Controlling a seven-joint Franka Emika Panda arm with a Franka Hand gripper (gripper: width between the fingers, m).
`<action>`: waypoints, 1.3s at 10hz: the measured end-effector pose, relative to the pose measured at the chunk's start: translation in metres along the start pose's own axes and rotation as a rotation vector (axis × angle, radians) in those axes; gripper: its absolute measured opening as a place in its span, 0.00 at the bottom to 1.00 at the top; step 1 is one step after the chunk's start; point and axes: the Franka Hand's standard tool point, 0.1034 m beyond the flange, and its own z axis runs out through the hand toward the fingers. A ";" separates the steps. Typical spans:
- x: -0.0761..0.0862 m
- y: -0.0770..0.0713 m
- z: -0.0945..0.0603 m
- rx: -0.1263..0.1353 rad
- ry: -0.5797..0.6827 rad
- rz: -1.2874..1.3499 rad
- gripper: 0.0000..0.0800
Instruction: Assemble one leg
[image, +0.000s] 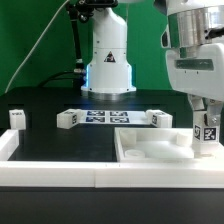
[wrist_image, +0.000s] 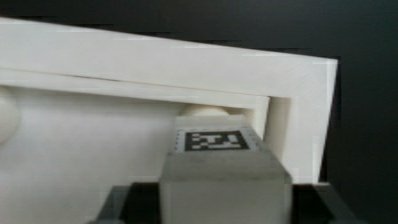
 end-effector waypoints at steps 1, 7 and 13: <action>0.000 0.000 0.000 0.000 0.000 -0.021 0.48; -0.002 -0.005 0.000 -0.039 -0.005 -0.738 0.81; 0.001 -0.012 0.001 -0.086 0.042 -1.350 0.81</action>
Offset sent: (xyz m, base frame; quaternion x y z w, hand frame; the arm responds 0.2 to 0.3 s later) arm 0.0069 0.0008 0.0049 -0.0161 0.0020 -0.1956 0.9806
